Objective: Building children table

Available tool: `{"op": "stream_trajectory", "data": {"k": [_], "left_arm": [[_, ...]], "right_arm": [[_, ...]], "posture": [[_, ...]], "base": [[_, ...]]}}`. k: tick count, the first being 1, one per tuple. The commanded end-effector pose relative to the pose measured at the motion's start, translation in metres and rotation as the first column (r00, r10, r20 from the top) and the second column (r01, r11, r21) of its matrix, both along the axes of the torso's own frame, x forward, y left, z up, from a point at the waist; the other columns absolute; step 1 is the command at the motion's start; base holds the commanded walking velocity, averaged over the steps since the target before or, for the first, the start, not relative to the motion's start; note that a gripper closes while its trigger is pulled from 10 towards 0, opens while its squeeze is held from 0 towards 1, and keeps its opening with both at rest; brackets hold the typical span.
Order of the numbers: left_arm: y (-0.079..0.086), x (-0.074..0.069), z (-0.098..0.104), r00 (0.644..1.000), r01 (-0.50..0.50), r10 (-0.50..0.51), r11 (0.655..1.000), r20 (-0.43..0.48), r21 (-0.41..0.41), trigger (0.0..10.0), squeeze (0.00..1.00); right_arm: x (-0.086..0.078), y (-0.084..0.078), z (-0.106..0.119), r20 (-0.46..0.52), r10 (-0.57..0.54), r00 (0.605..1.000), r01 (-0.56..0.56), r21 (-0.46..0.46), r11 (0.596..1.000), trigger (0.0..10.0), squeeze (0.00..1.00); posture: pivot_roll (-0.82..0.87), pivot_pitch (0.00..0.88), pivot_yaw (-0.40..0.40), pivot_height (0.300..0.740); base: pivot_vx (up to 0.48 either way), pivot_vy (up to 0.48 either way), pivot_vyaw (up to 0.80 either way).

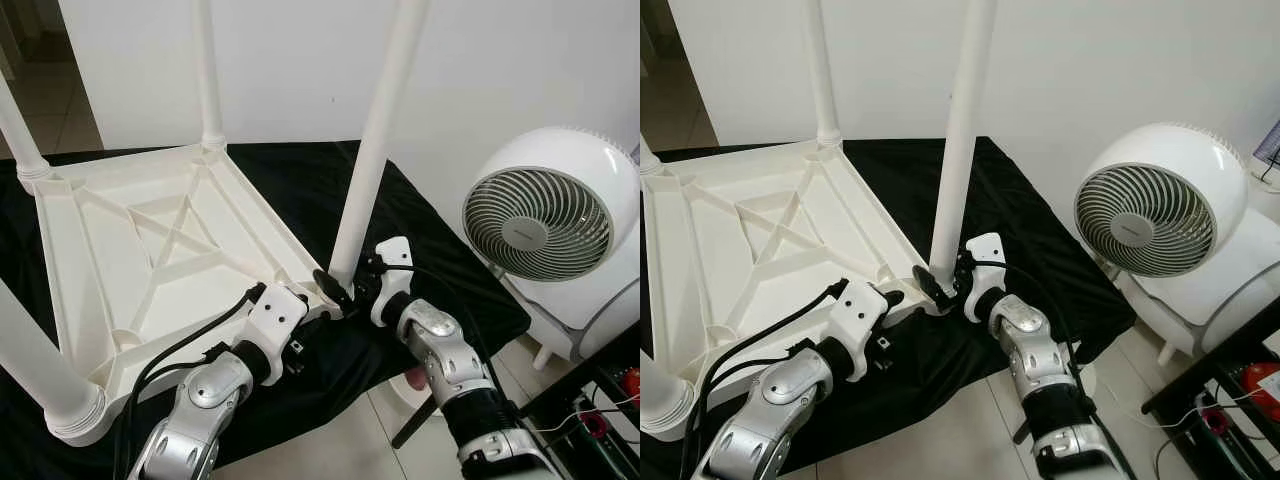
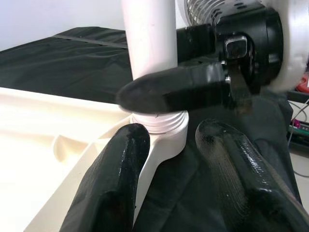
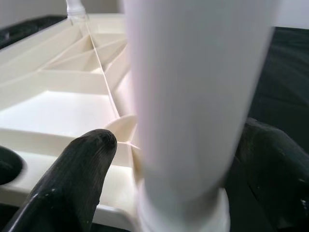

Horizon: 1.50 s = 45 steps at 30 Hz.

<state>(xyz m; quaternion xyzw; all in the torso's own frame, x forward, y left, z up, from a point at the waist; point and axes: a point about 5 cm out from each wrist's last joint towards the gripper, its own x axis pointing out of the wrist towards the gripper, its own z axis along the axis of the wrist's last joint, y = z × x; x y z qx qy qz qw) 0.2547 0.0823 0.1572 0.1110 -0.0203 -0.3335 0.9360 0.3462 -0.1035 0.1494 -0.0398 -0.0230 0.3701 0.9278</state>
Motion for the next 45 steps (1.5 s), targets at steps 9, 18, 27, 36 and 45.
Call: {"op": "stream_trajectory", "data": {"k": [9, 18, 27, 36, 45], "left_arm": [[0.001, 0.0, 0.001, 1.0, -0.008, 0.008, 1.0, -0.003, -0.003, 10.0, 0.0], [0.004, -0.001, 0.002, 1.0, -0.026, 0.026, 1.0, -0.004, -0.004, 10.0, 0.0], [0.002, -0.002, 0.001, 1.0, -0.02, 0.02, 1.0, -0.009, -0.007, 10.0, 0.0], [-0.001, -0.003, -0.001, 1.0, -0.004, 0.004, 1.0, -0.021, -0.011, 10.0, 0.0], [-0.001, -0.004, -0.002, 1.0, 0.005, -0.006, 1.0, -0.028, -0.008, 10.0, 0.0]], "right_arm": [[0.013, 0.003, -0.012, -0.037, 0.117, 0.992, -0.121, -0.152, 0.981, 0.0, 0.0], [0.014, 0.001, -0.017, -0.058, 0.158, 0.986, -0.165, -0.147, 0.975, 0.0, 0.0], [0.016, -0.002, -0.017, -0.031, 0.043, 0.999, -0.047, -0.141, 0.989, 0.0, 0.0], [0.012, 0.005, -0.02, -0.031, -0.237, 0.971, 0.236, -0.038, 0.971, 0.0, 0.0], [-0.007, 0.002, -0.028, -0.074, -0.638, 0.766, 0.64, -0.003, 0.768, 0.0, 0.0]], "posture": [[0.11, 0.014, -0.091, 0.74], [0.13, 0.029, -0.102, 0.74], [0.11, 0.035, -0.101, 0.74], [0.1, 0.048, -0.094, 0.74], [0.09, 0.052, -0.091, 0.74]], "base": [[0.0, 0.0, 0.0], [0.0, 0.0, 0.0], [0.0, 0.0, 0.0], [0.0, 0.0, 0.0], [0.0, 0.0, 0.0]]}}
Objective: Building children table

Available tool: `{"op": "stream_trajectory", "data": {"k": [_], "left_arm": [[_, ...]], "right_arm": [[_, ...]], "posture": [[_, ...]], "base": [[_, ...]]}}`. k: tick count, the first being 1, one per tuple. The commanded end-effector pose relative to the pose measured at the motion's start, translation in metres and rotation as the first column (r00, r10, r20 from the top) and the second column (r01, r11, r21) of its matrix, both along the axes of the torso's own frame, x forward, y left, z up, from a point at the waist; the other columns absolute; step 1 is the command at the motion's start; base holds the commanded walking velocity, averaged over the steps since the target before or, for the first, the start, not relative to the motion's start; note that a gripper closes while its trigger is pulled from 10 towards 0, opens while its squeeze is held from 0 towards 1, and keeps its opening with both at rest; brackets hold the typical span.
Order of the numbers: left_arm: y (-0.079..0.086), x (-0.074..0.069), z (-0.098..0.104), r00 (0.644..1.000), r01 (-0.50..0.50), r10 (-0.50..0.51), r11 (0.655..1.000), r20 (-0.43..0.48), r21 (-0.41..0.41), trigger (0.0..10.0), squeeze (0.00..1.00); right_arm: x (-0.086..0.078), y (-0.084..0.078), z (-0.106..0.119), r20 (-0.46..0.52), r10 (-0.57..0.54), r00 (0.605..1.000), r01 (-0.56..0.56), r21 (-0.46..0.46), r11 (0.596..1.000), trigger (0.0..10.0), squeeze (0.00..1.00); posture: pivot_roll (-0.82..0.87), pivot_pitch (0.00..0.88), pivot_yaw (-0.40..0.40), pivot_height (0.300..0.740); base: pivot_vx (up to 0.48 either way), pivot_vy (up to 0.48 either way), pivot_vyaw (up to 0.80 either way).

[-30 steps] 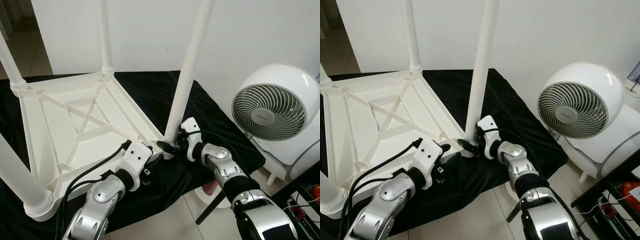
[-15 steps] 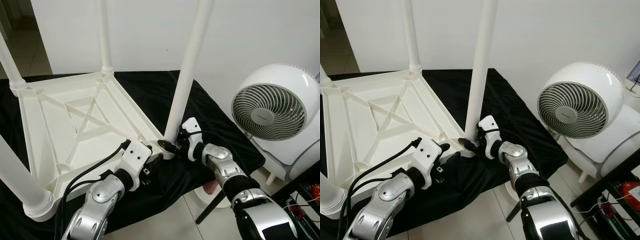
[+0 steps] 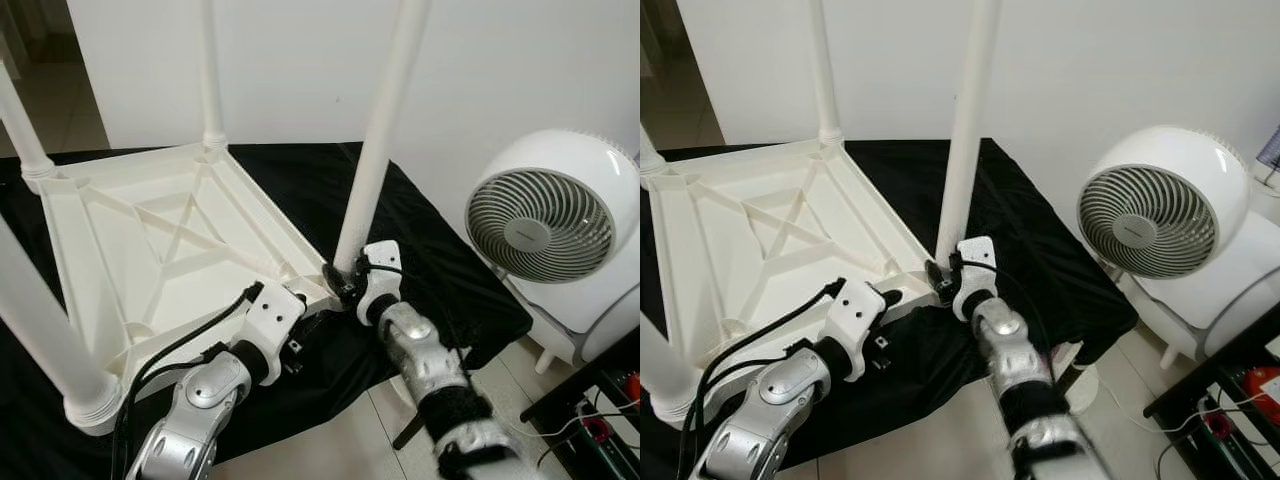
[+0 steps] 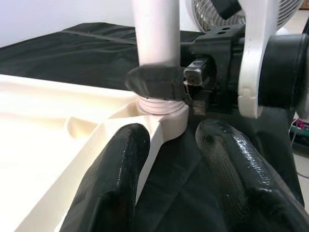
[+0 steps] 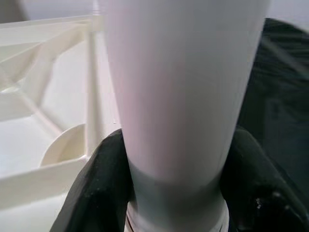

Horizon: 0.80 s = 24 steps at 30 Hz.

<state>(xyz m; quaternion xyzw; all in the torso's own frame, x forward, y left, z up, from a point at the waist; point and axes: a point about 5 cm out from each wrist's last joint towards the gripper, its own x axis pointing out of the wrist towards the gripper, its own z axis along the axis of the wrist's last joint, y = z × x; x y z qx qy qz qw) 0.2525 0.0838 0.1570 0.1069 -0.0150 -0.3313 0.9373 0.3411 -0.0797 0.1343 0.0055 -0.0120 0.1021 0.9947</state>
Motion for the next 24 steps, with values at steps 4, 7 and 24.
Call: {"op": "stream_trajectory", "data": {"k": [4, 7, 24], "left_arm": [[-0.005, -0.002, -0.002, 1.0, 0.021, -0.021, 1.0, -0.015, -0.004, 10.0, 0.0], [-0.006, -0.001, -0.001, 0.999, 0.031, -0.031, 1.0, -0.01, -0.002, 10.0, 0.0], [-0.006, 0.0, -0.001, 1.0, 0.021, -0.021, 1.0, -0.002, -0.002, 10.0, 0.0]], "right_arm": [[-0.008, -0.011, -0.015, -0.068, -0.139, 0.988, 0.134, -0.067, 0.989, 0.0, 0.0], [-0.013, -0.002, -0.013, -0.073, -0.087, 0.994, 0.083, -0.053, 0.995, 0.0, 0.0], [-0.011, -0.007, 0.008, 0.018, 0.067, 0.998, -0.068, 0.056, 0.996, 10.0, 1.0]], "posture": [[0.07, 0.042, -0.086, 0.74], [0.07, 0.038, -0.089, 0.74], [0.09, 0.015, -0.101, 0.74]], "base": [[0.0, 0.0, 0.0], [0.0, 0.0, 0.0], [0.0, 0.0, 0.0]]}}
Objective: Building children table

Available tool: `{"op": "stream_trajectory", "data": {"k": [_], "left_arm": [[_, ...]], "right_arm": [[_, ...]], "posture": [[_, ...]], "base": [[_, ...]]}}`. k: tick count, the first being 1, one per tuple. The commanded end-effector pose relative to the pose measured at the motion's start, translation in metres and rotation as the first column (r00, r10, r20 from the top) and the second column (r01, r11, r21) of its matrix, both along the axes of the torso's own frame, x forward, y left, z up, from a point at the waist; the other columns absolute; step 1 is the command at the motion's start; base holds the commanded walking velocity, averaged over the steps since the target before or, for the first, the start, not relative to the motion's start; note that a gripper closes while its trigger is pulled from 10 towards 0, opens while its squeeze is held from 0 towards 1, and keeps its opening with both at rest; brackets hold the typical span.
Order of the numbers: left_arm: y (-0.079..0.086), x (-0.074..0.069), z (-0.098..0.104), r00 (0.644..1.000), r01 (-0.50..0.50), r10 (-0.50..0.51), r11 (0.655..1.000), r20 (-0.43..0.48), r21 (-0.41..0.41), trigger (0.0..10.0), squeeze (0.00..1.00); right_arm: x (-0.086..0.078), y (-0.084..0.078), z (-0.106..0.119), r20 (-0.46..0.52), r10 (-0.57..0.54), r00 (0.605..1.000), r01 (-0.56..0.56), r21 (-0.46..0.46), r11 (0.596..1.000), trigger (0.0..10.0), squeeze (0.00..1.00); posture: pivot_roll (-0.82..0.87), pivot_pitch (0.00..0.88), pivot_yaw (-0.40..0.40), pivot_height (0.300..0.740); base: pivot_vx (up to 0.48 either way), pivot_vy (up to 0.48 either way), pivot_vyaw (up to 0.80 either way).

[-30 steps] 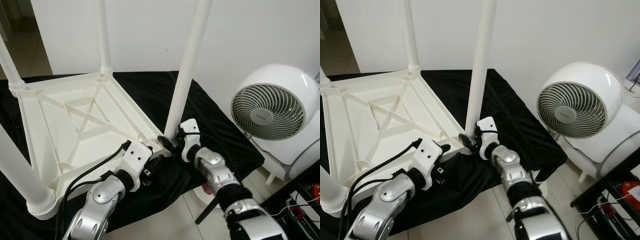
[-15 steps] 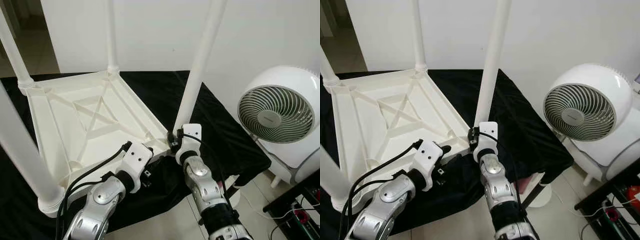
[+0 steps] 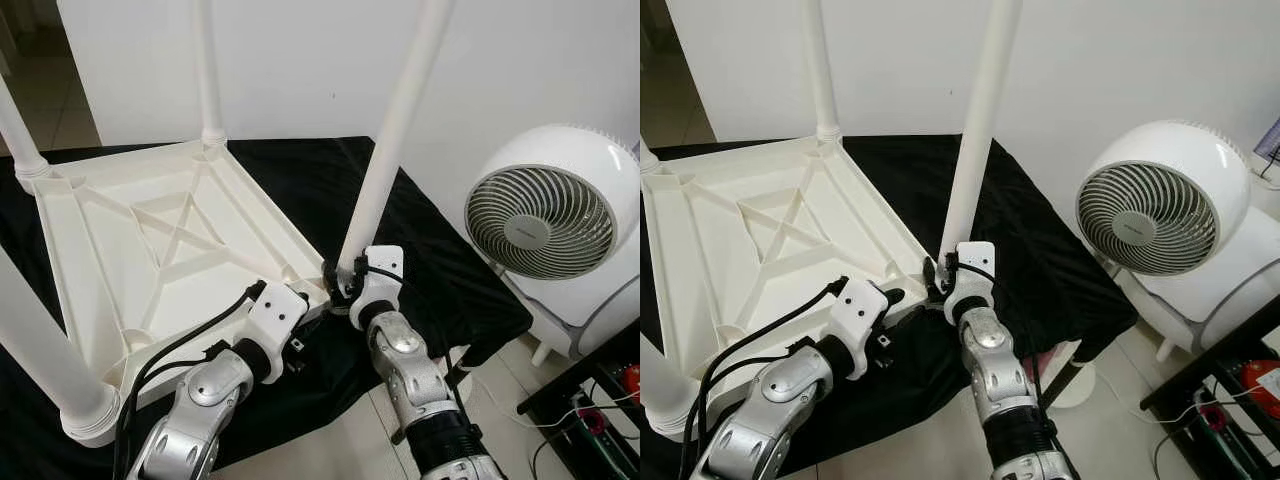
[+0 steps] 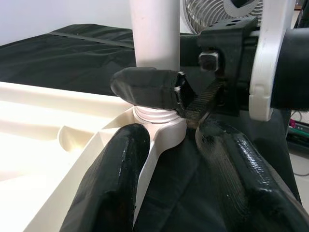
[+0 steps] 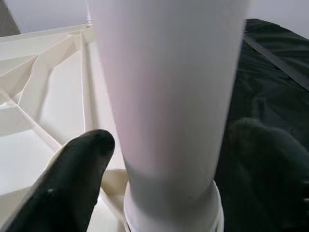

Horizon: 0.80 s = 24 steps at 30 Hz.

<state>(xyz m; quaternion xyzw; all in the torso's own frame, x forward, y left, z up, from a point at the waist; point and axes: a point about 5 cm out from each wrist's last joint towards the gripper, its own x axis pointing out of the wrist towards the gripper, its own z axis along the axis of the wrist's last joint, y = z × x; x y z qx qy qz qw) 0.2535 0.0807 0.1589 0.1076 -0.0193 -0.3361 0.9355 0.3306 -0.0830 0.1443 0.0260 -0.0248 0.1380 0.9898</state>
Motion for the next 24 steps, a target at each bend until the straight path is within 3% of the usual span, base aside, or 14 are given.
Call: {"op": "stream_trajectory", "data": {"k": [1, 3, 5, 6, 7, 9, 18, 23, 24], "left_arm": [[-0.002, -0.001, -0.003, 1.0, 0.008, -0.008, 1.0, -0.008, 0.0, 10.0, 0.0], [-0.002, -0.001, -0.003, 1.0, 0.008, -0.008, 1.0, -0.008, 0.0, 10.0, 0.0], [-0.001, 0.0, -0.003, 1.0, 0.006, -0.006, 1.0, -0.005, 0.004, 10.0, 0.0], [-0.001, 0.0, -0.002, 1.0, 0.008, -0.008, 1.0, -0.004, 0.005, 10.0, 0.0], [-0.001, 0.0, -0.002, 1.0, 0.008, -0.008, 1.0, -0.004, 0.005, 10.0, 0.0], [-0.002, 0.001, -0.002, 1.0, 0.013, -0.013, 1.0, -0.001, 0.007, 10.0, 0.0], [-0.001, 0.003, -0.001, 1.0, 0.016, -0.016, 1.0, 0.003, 0.009, 10.0, 0.0], [-0.002, 0.004, 0.001, 1.0, 0.016, -0.016, 1.0, 0.006, 0.009, 10.0, 0.0], [-0.001, 0.004, 0.002, 1.0, 0.009, -0.009, 1.0, 0.01, 0.008, 10.0, 0.0]], "right_arm": [[0.0, -0.01, -0.002, -0.001, 0.057, 0.998, -0.057, 0.003, 0.998, 10.0, 1.0], [0.0, -0.01, -0.002, -0.001, 0.057, 0.998, -0.057, 0.003, 0.998, 10.0, 1.0], [0.004, -0.032, -0.004, -0.006, 0.224, 0.975, -0.224, -0.068, 0.972, 10.0, 0.96], [0.005, -0.041, -0.005, -0.014, 0.305, 0.952, -0.304, -0.123, 0.945, 10.0, 0.0], [0.005, -0.041, -0.005, -0.014, 0.305, 0.952, -0.304, -0.123, 0.945, 10.0, 0.0], [0.007, -0.05, -0.006, -0.035, 0.398, 0.917, -0.396, -0.206, 0.895, 10.0, 0.0], [0.019, -0.052, 0.001, -0.04, 0.46, 0.887, -0.454, -0.259, 0.852, 10.0, 0.0], [0.029, -0.039, 0.005, -0.044, 0.507, 0.861, -0.496, -0.296, 0.817, 10.0, 0.0], [0.035, -0.027, 0.003, -0.071, 0.519, 0.852, -0.515, -0.3, 0.803, 10.0, 0.0]], "posture": [[0.09, 0.012, -0.101, 0.74], [0.09, 0.012, -0.101, 0.74], [0.09, 0.003, -0.096, 0.74], [0.09, 0.002, -0.094, 0.74], [0.09, 0.002, -0.094, 0.74], [0.09, 0.0, -0.092, 0.74], [0.09, 0.0, -0.084, 0.74], [0.09, 0.0, -0.082, 0.74], [0.1, 0.002, -0.084, 0.74]], "base": [[0.0, 0.0, 0.0], [0.0, 0.0, 0.0], [0.0, 0.0, 0.0], [0.0, 0.0, 0.0], [0.0, 0.0, 0.0], [0.0, 0.0, 0.0], [0.0, 0.0, 0.0], [0.0, 0.0, 0.0], [0.0, 0.0, 0.0]]}}
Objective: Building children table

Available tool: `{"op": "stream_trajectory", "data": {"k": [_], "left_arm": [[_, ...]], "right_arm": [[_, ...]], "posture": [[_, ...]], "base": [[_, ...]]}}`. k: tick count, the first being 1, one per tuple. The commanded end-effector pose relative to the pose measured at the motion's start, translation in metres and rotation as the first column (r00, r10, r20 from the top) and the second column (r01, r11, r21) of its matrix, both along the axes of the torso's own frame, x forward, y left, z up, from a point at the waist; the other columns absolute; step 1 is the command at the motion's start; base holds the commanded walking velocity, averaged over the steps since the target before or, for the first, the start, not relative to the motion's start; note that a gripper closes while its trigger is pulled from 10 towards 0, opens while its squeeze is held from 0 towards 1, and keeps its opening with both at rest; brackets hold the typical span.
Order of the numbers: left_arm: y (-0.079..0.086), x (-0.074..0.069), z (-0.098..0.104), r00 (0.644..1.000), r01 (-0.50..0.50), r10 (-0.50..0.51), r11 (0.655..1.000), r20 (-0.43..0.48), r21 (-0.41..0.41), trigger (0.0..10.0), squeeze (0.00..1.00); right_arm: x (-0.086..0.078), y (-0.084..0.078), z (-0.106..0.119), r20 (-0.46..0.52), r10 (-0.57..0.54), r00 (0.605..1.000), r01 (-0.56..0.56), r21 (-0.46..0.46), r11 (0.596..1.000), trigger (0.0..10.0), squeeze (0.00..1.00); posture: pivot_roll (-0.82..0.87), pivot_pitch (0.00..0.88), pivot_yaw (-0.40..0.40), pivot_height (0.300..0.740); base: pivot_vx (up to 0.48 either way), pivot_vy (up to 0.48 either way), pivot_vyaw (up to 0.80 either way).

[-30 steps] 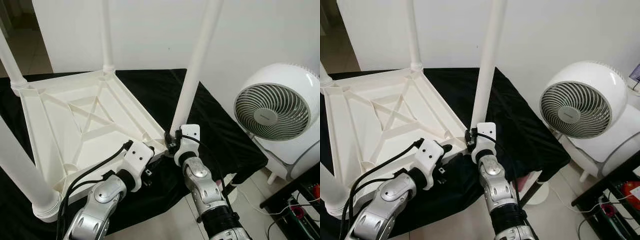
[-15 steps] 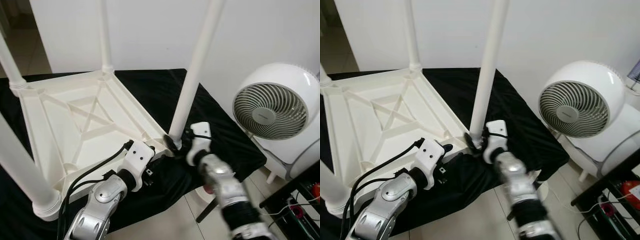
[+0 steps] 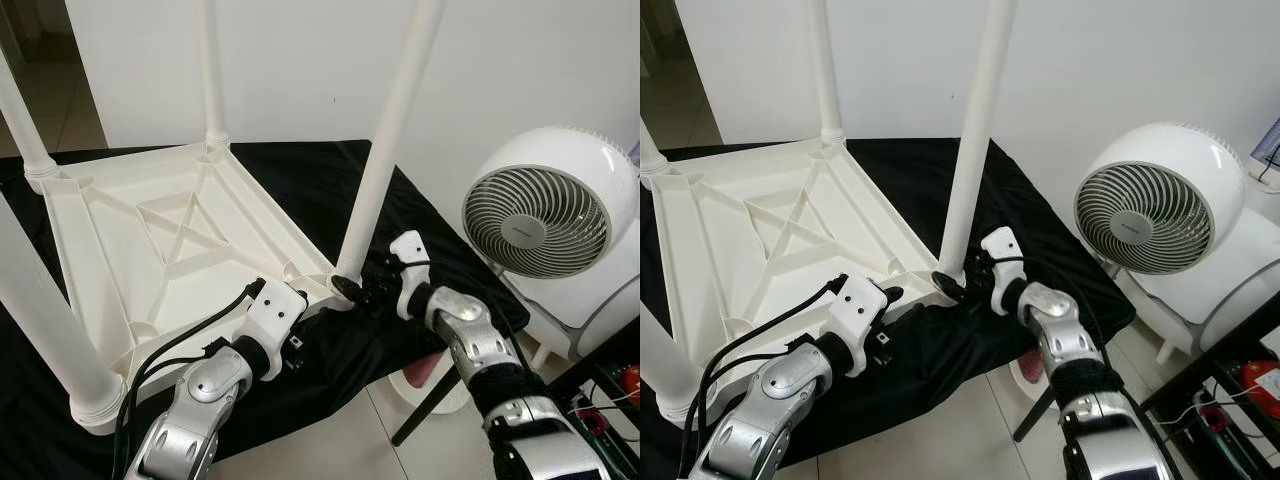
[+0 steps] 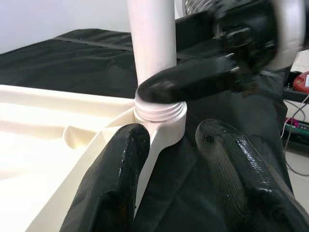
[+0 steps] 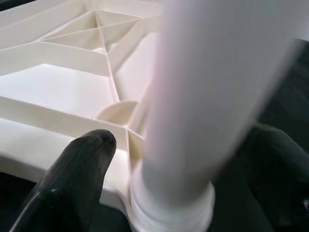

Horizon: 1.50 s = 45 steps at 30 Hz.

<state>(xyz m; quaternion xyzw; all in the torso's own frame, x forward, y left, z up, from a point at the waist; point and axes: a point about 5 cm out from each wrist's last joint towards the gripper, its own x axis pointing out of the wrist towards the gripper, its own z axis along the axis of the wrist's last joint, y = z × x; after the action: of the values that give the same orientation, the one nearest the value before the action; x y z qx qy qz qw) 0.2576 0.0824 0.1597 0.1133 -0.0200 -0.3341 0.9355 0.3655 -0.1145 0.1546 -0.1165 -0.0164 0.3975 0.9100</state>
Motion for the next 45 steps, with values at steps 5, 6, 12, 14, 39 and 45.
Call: {"op": "stream_trajectory", "data": {"k": [5, 6, 12, 14, 39, 45], "left_arm": [[-0.001, 0.0, 0.002, 1.0, 0.002, -0.002, 1.0, 0.007, -0.002, 10.0, 0.0], [0.0, 0.0, 0.002, 1.0, -0.005, 0.005, 1.0, 0.007, -0.003, 10.0, 0.0], [0.004, -0.002, 0.002, 1.0, -0.03, 0.03, 1.0, 0.004, -0.007, 10.0, 0.0], [0.004, -0.002, 0.002, 1.0, -0.031, 0.031, 0.999, 0.004, -0.007, 10.0, 0.0], [0.0, -0.004, -0.005, 0.999, -0.015, 0.015, 1.0, -0.03, -0.001, 10.0, 0.0], [-0.004, -0.004, -0.007, 0.999, -0.002, 0.002, 1.0, -0.034, -0.004, 10.0, 0.0]], "right_arm": [[0.002, 0.011, -0.012, -0.04, 0.016, 0.999, -0.017, -0.04, 0.999, 10.0, 0.0], [0.002, 0.013, -0.015, -0.054, 0.019, 0.998, -0.021, -0.038, 0.999, 10.0, 0.0], [-0.004, 0.017, -0.029, -0.101, 0.063, 0.993, -0.064, -0.013, 0.998, 0.0, 0.0], [-0.004, 0.017, -0.031, -0.104, 0.06, 0.993, -0.062, -0.014, 0.998, 0.0, 0.0], [-0.009, 0.01, -0.054, -0.161, -0.594, 0.788, 0.611, 0.087, 0.787, 0.0, 0.0], [-0.018, 0.032, -0.047, -0.167, -0.67, 0.723, 0.691, 0.173, 0.702, 0.0, 0.0]], "posture": [[0.11, 0.006, -0.087, 0.74], [0.12, 0.011, -0.094, 0.74], [0.14, 0.016, -0.1, 0.74], [0.14, 0.016, -0.1, 0.74], [0.1, 0.051, -0.085, 0.74], [0.08, 0.042, -0.089, 0.74]], "base": [[0.0, 0.0, 0.0], [0.0, 0.0, 0.0], [0.0, 0.0, 0.0], [0.0, 0.0, 0.0], [0.0, 0.0, 0.0], [0.0, 0.0, 0.0]]}}
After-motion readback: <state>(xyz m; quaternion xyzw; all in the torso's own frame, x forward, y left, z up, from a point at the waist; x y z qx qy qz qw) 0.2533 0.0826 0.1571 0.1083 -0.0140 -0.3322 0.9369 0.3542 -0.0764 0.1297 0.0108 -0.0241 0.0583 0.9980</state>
